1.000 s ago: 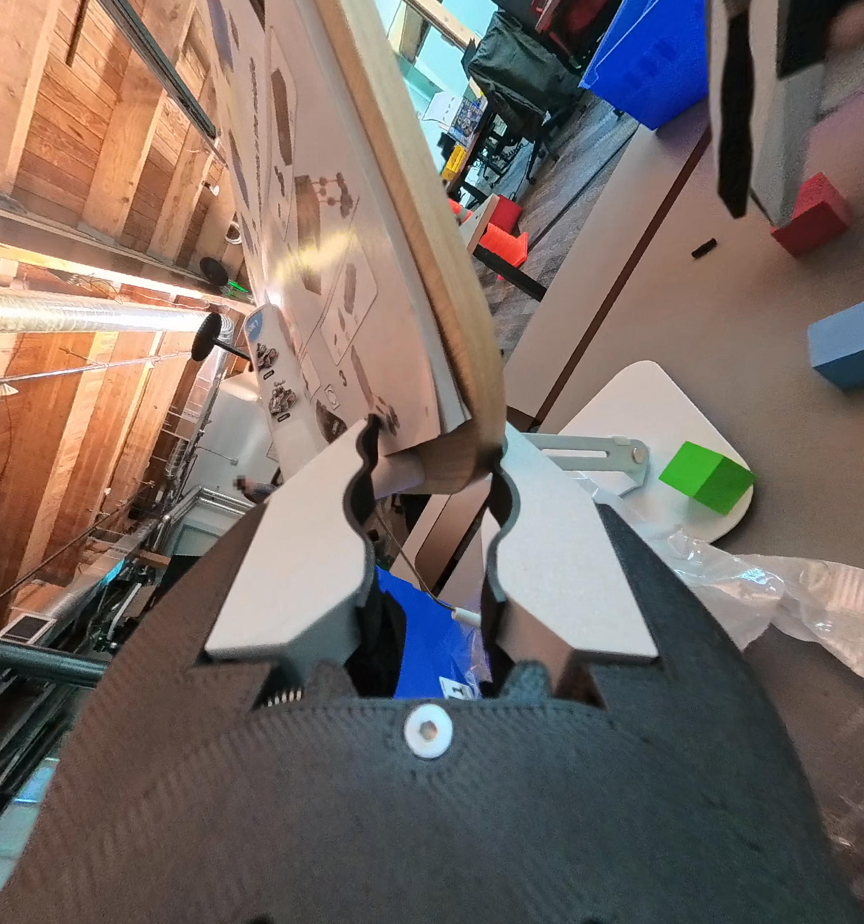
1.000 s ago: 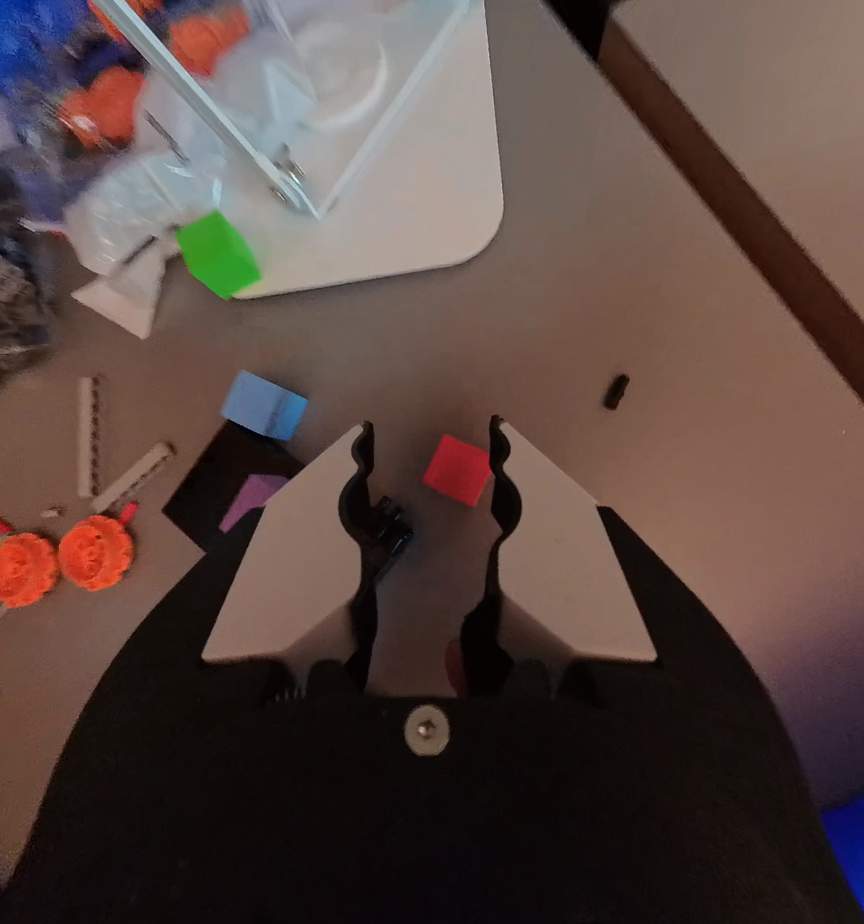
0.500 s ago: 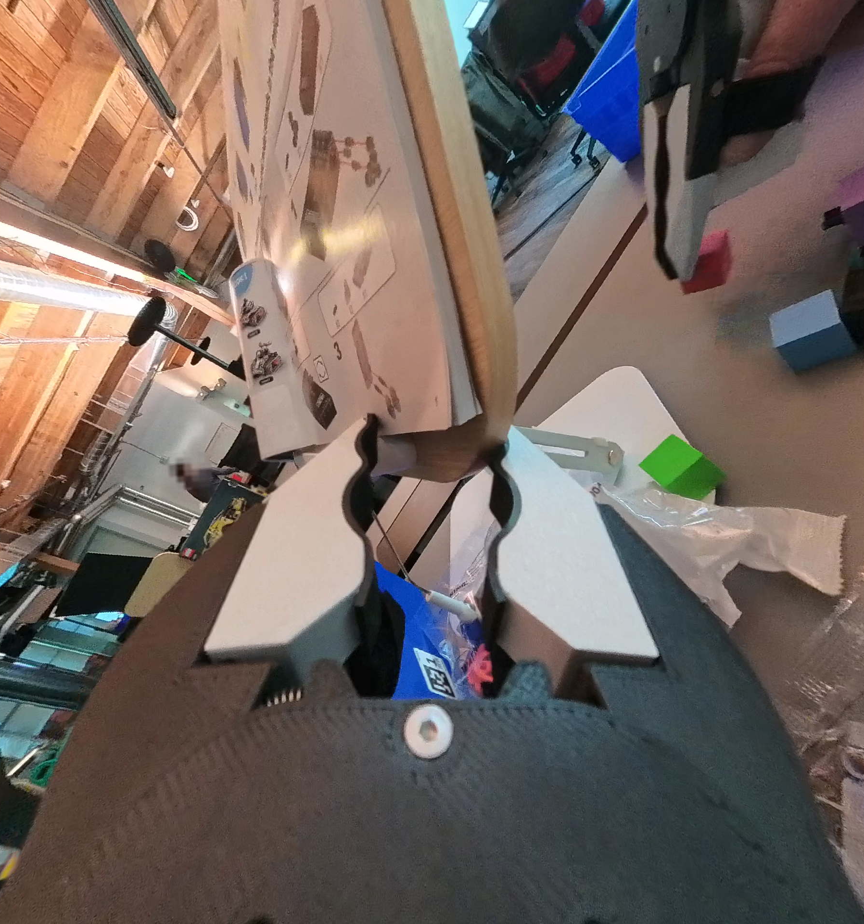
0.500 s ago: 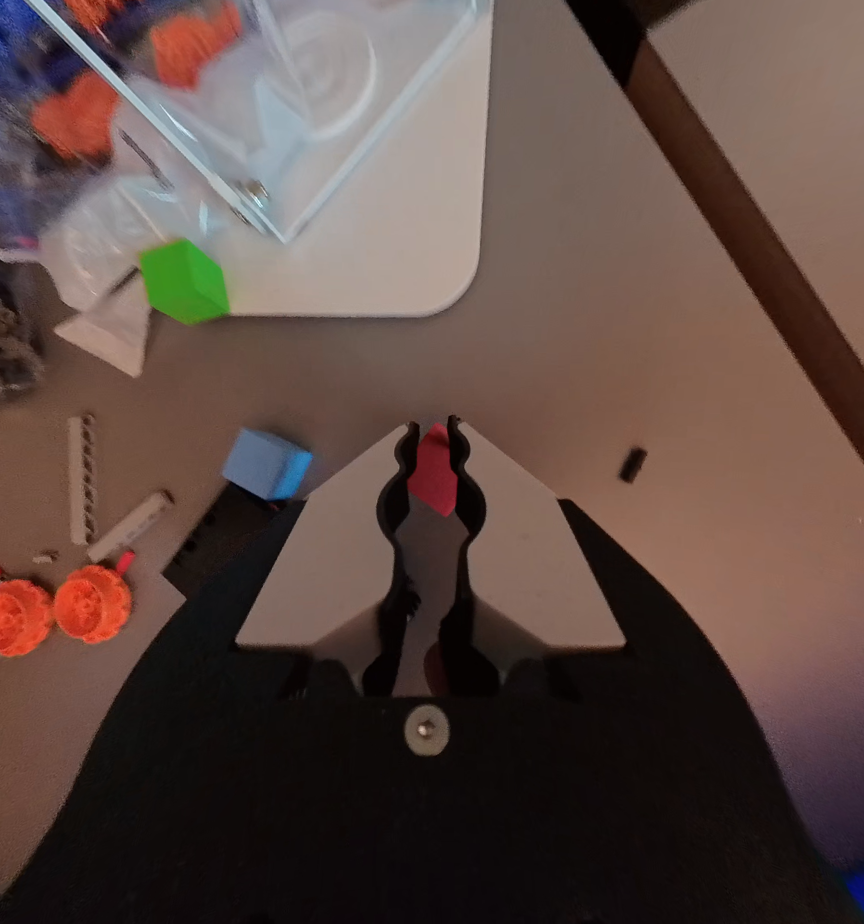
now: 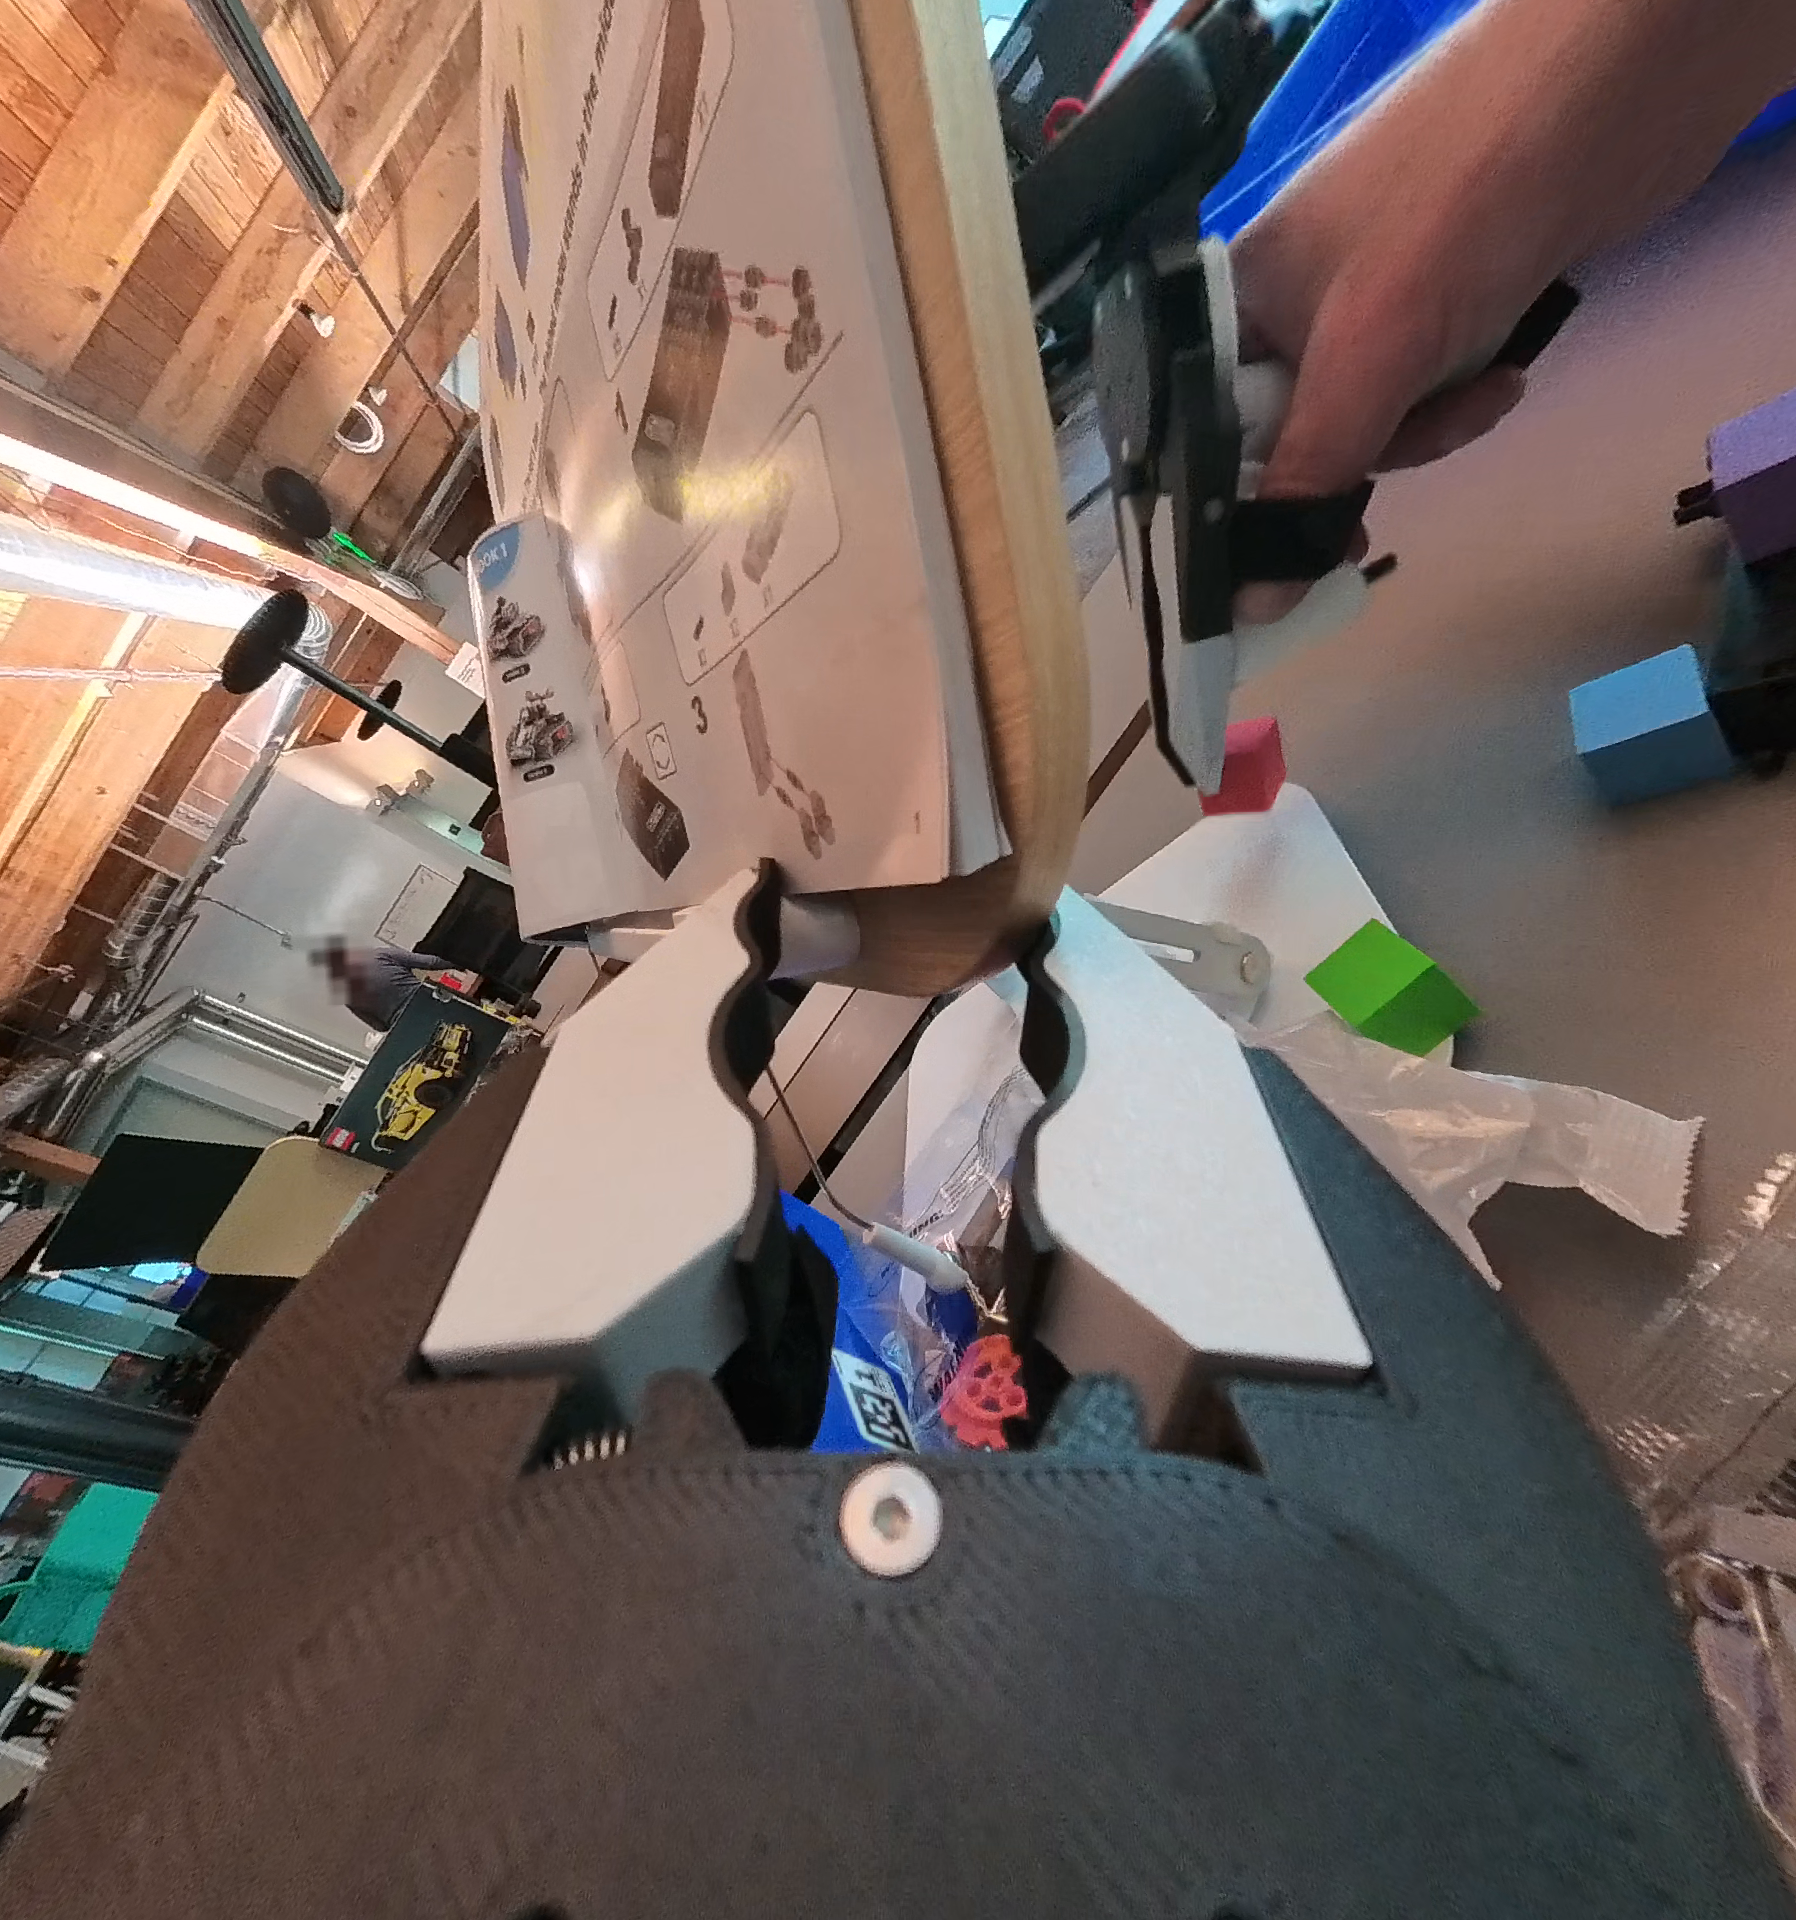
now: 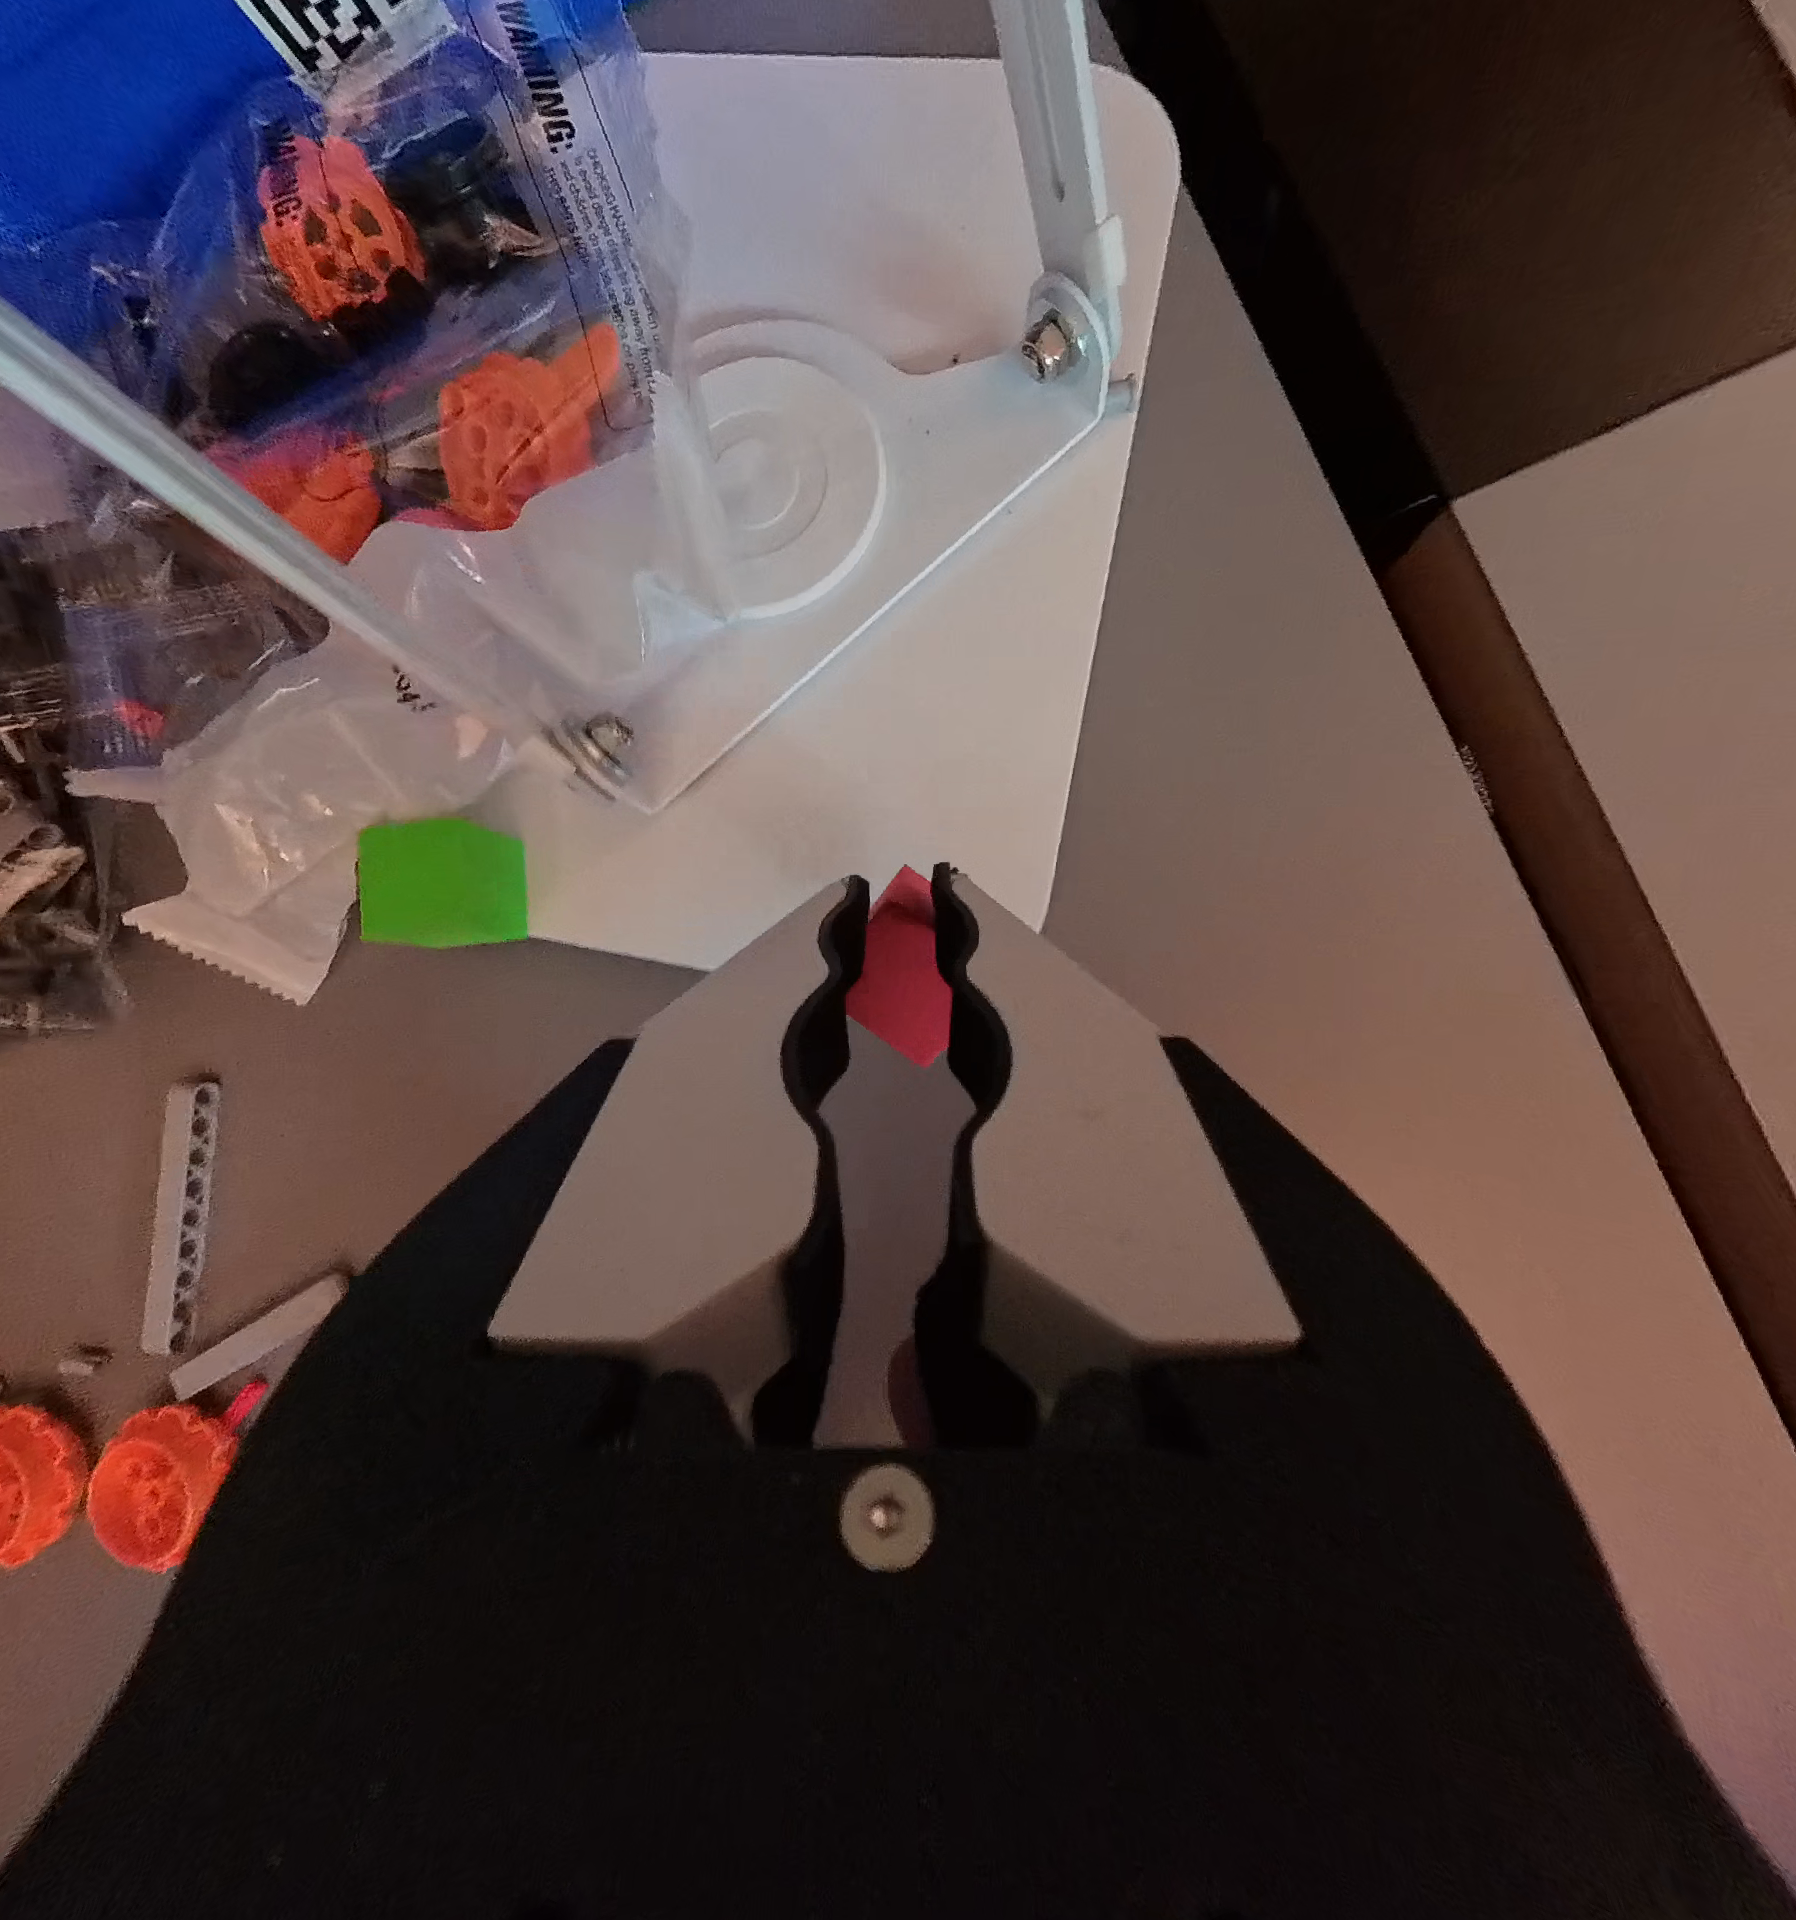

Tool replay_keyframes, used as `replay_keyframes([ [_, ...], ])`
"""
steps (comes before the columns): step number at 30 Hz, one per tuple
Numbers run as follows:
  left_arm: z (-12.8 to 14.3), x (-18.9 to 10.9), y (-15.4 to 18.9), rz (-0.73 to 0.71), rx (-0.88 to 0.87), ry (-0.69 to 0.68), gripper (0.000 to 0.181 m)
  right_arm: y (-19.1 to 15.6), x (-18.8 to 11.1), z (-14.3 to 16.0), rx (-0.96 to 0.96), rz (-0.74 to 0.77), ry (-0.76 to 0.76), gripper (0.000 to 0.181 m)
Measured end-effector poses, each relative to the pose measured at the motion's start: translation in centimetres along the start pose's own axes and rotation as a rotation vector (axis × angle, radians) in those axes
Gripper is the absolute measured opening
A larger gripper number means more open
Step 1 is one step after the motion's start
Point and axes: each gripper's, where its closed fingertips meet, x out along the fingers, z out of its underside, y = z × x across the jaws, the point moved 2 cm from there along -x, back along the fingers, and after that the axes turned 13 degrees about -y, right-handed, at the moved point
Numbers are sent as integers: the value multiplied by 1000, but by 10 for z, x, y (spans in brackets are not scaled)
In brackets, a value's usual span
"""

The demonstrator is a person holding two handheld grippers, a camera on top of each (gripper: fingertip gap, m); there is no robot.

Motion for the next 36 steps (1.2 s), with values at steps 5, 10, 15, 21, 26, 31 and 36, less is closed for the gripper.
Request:
replay_keyframes([
  [5,1,-1,-1,6,-12,-5,45,-3,26,-3,-13,-22,-108,34],
  [10,1,-2,-1,17,-25,-4,45,-26,-1,-12,-74,-44,5,38],
  [15,0,-3,-2,15,-23,-8,45,-87,4,-3,-264,-170,-10,40],
  [21,1,-4,-2,16,-27,-10,45,-105,31,3,-315,-148,-91,27],
  [26,2,-6,-2,24,-29,-13,46,-99,15,1,-300,-135,-41,26],
  [31,1,-8,-2,60,-78,-8,51,-48,-24,-11,-162,-65,84,26],
  [36,0,-8,-1,63,-78,-1,49,-10,-26,-9,-98,16,10,26],
])
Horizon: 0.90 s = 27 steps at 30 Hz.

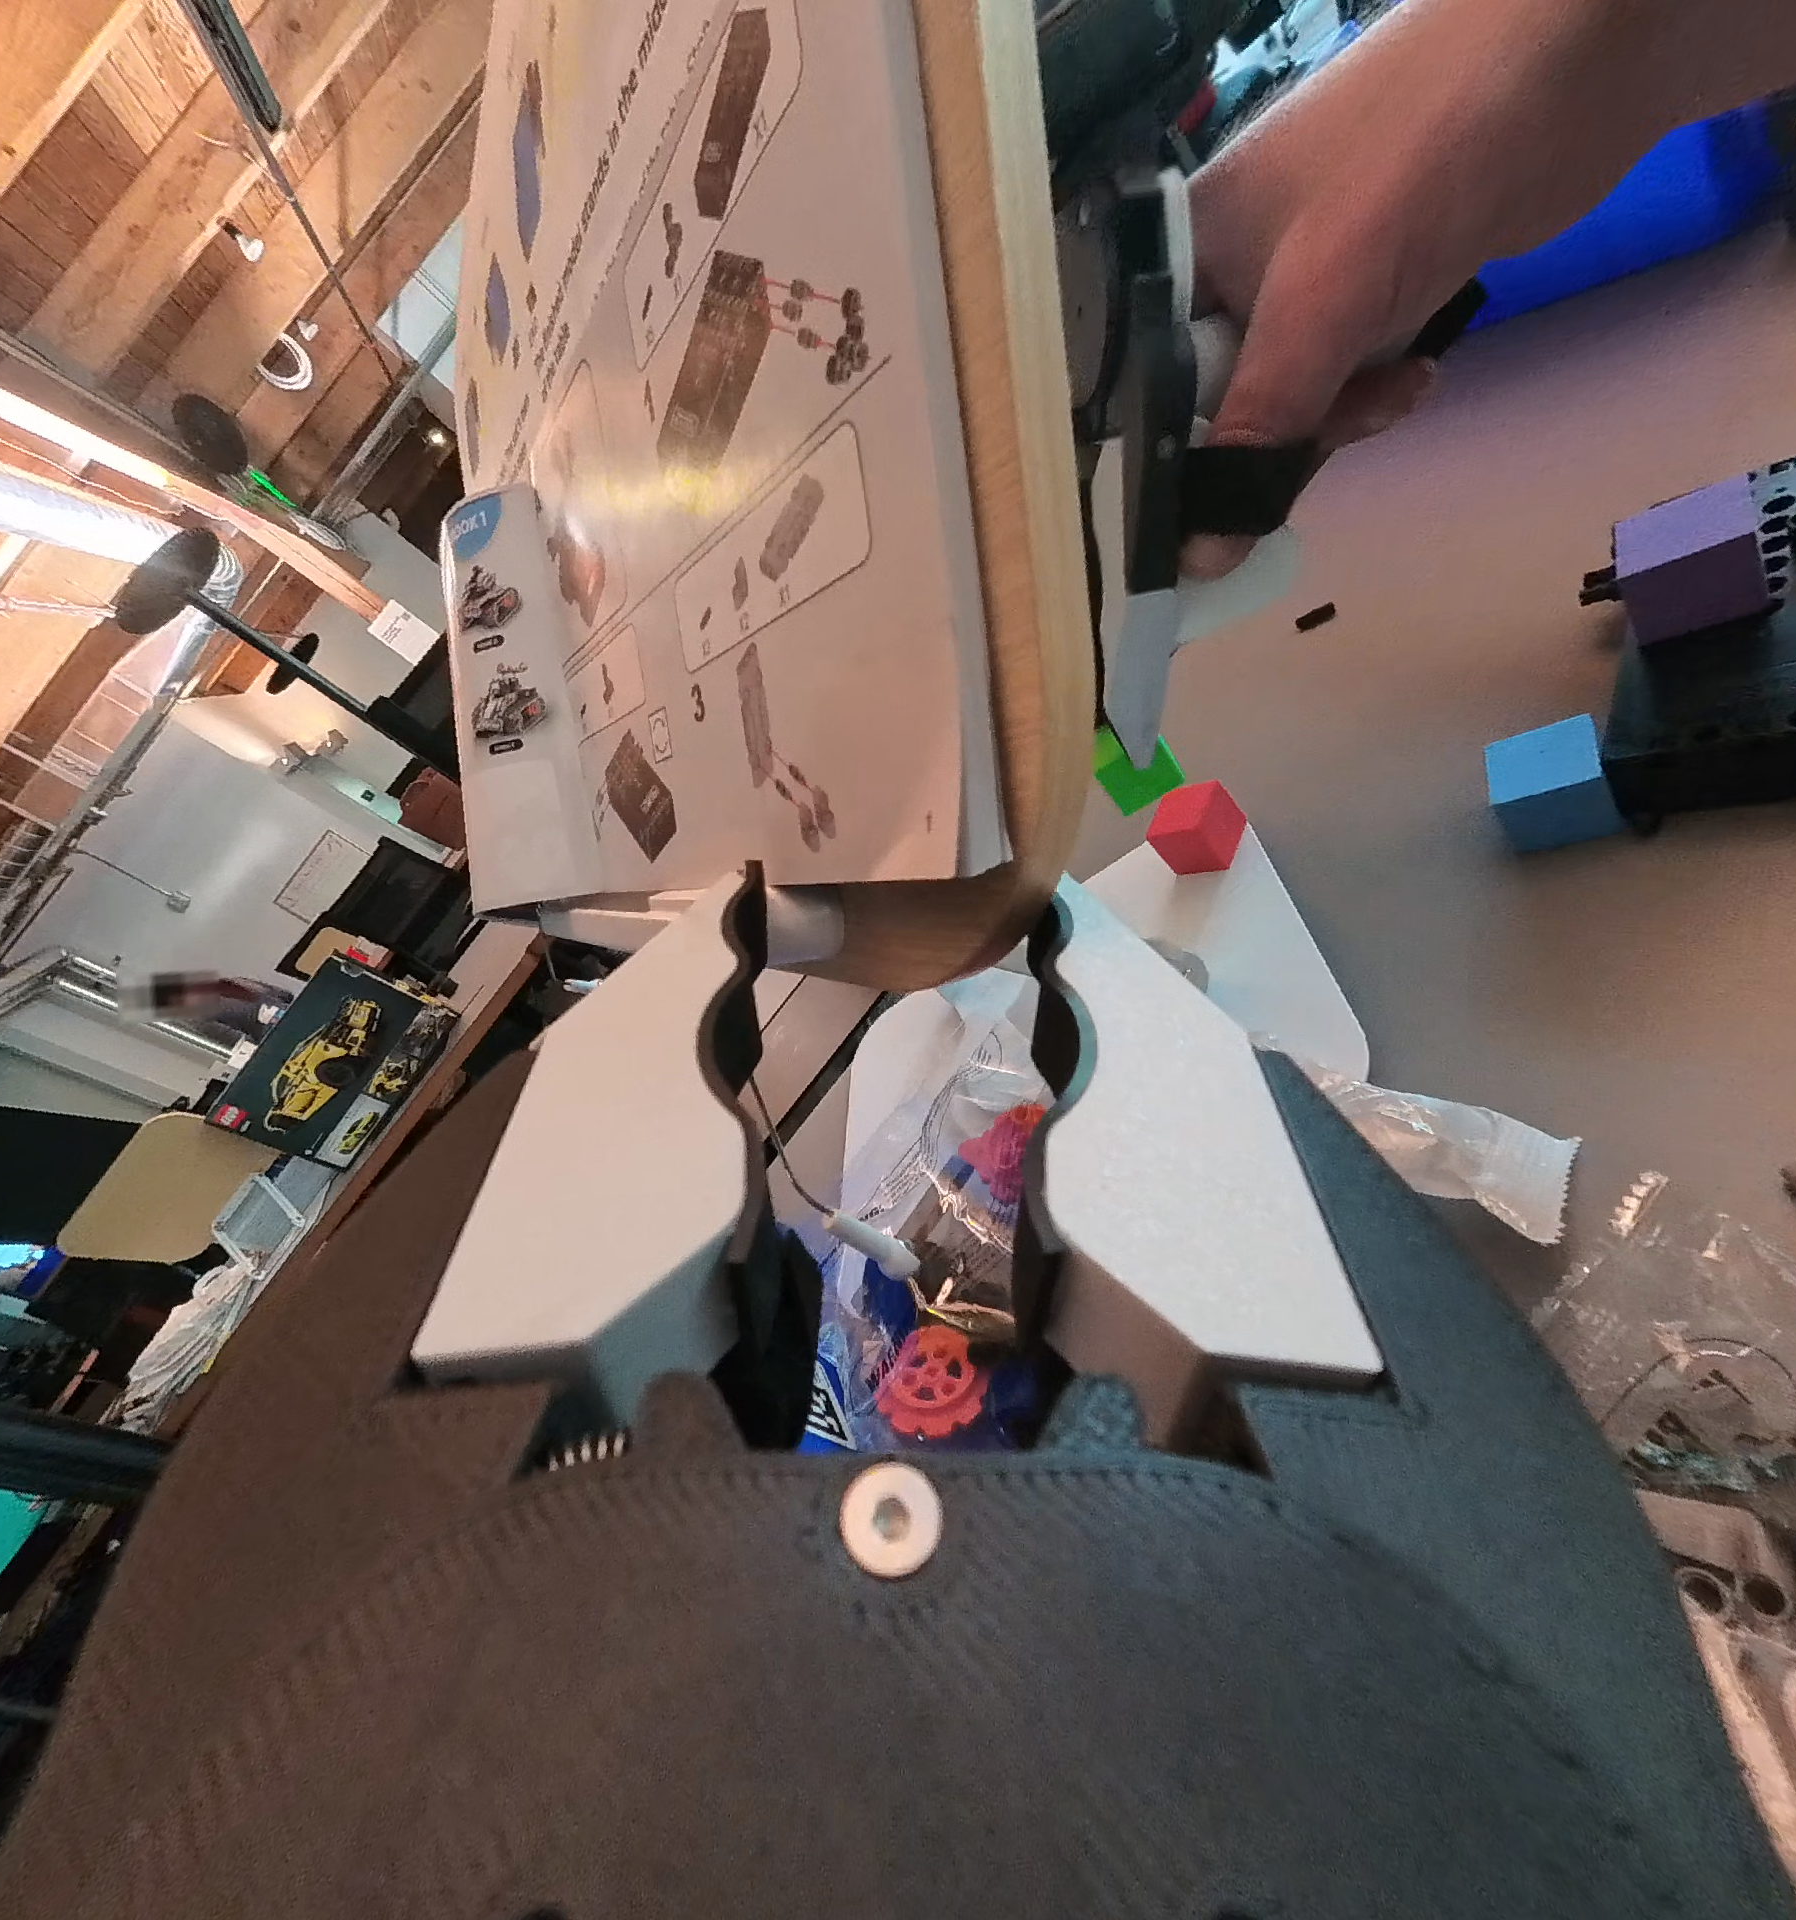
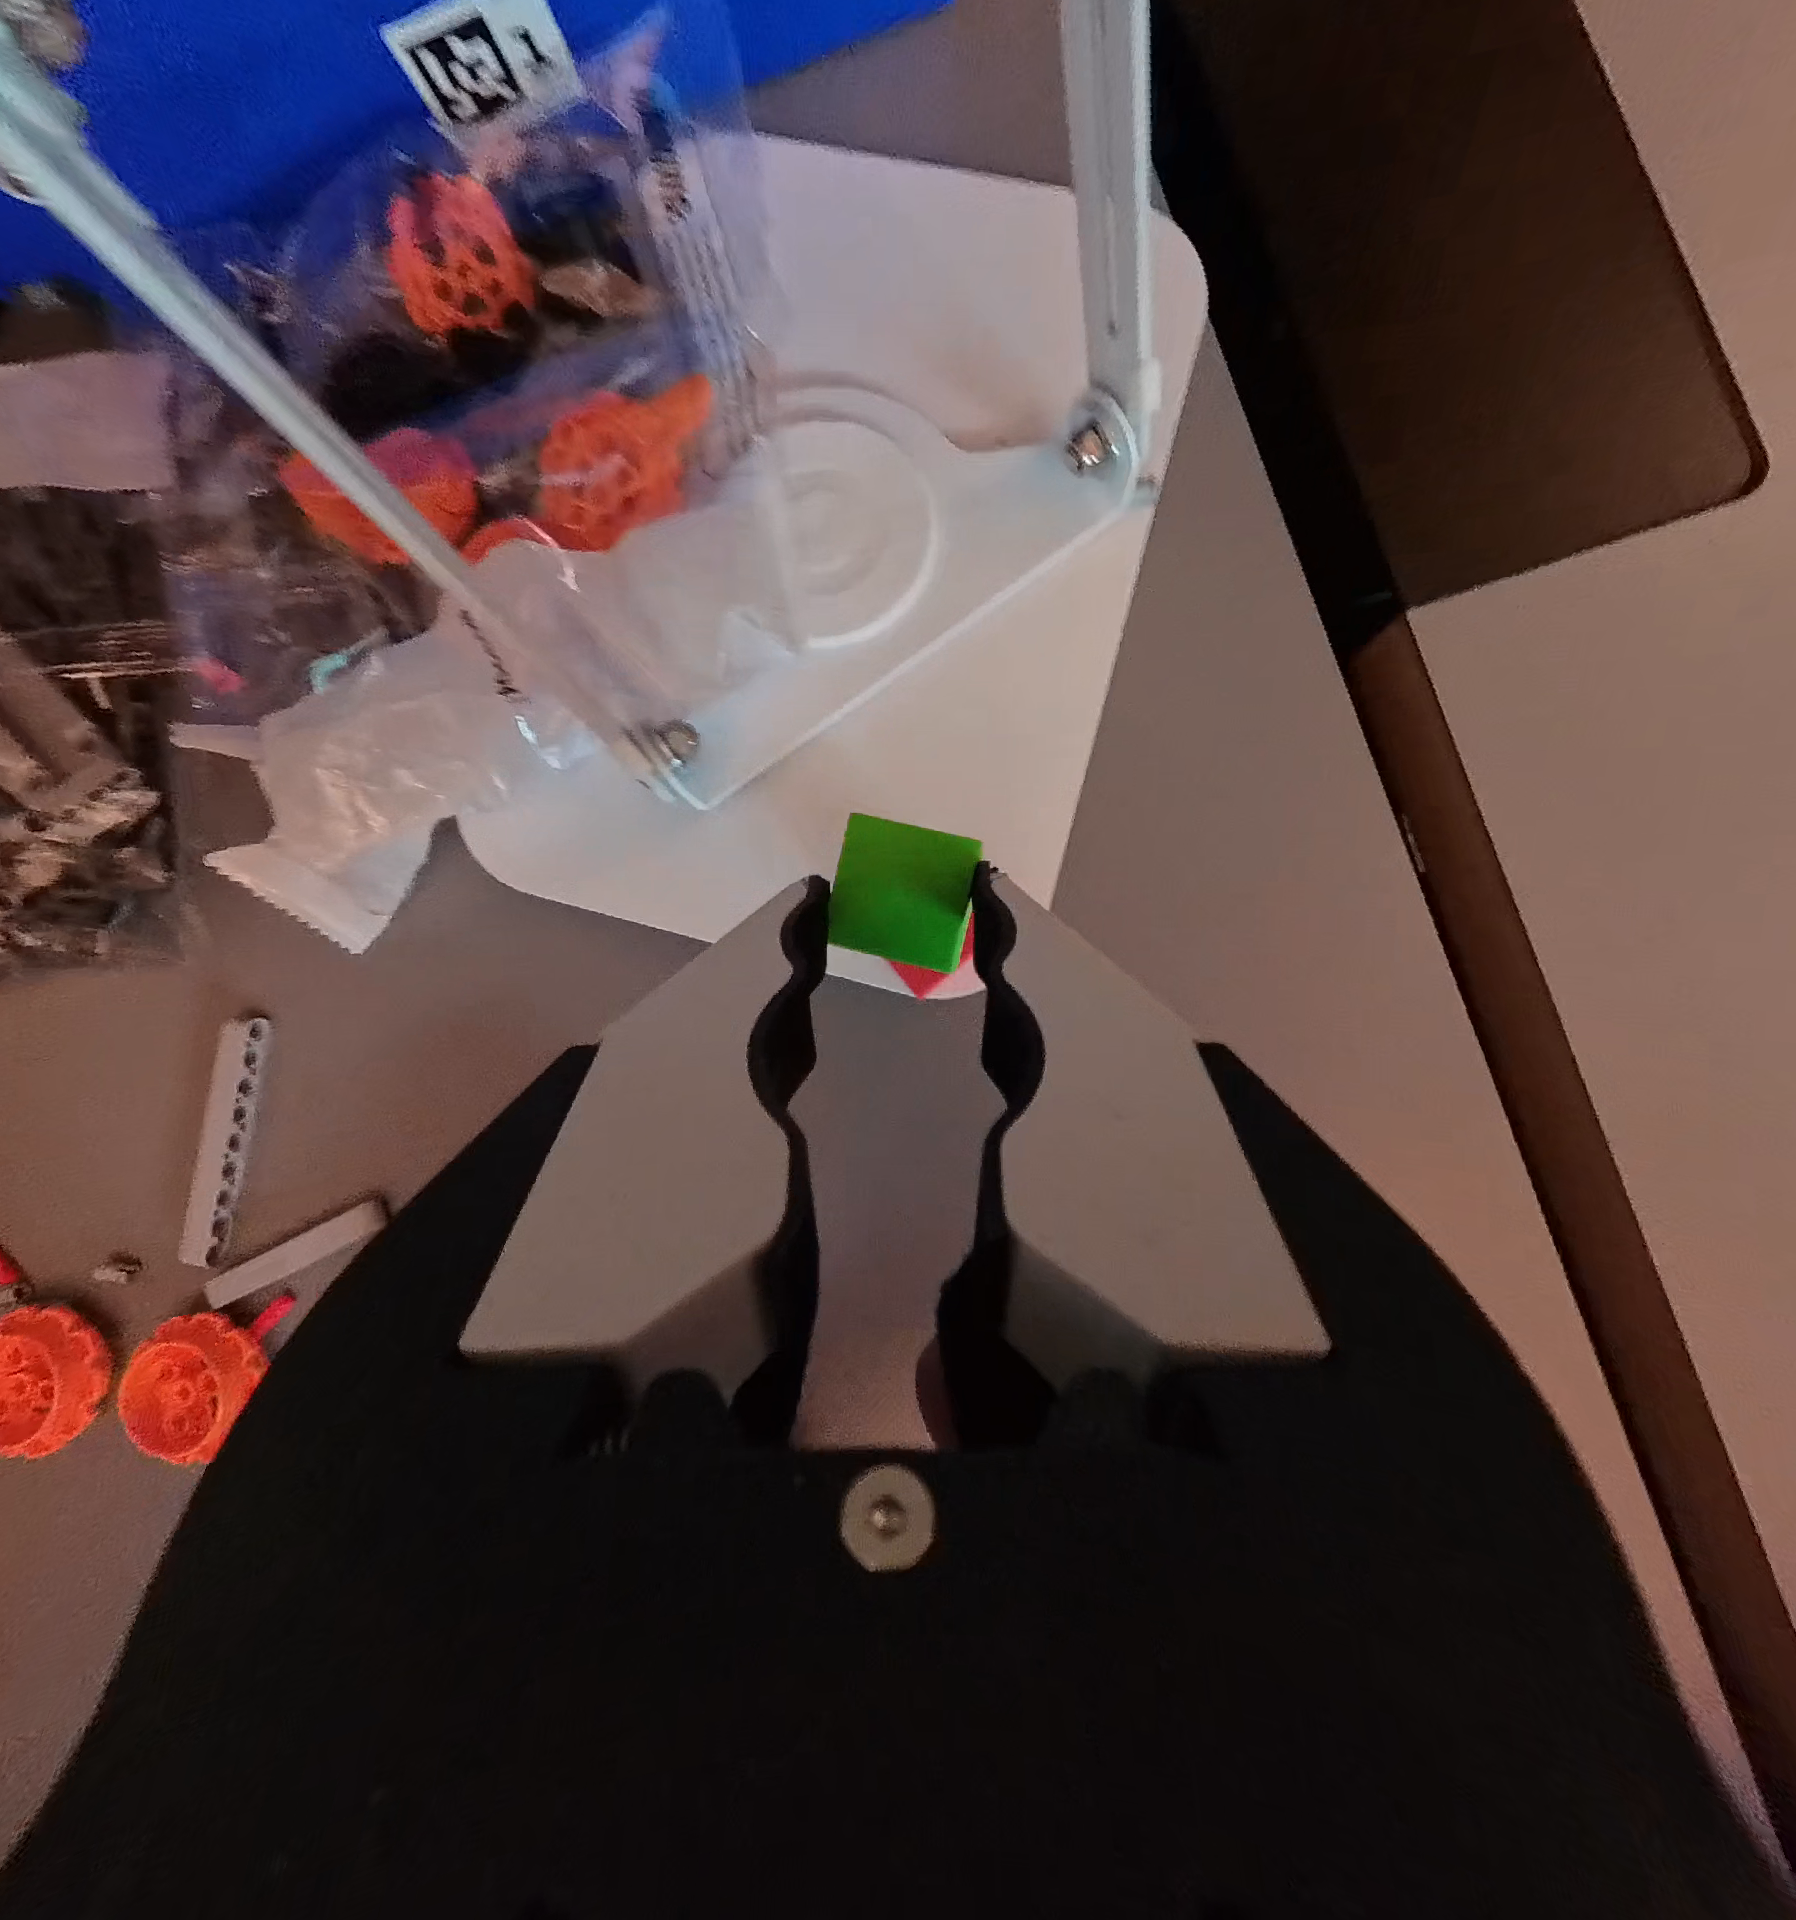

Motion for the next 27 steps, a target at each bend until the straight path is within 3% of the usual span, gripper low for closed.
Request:
replay_keyframes([
  [12,1,1,2,5,0,0,50,5,20,7,1,-13,-123,29],
  [18,3,1,1,-1,2,-2,50,0,2,10,9,-11,-88,40],
  [22,2,1,1,-2,5,-3,50,-31,-20,31,-51,-78,-124,44],
  [27,0,1,3,-1,10,1,50,-67,-27,86,-154,-123,-257,49],
])
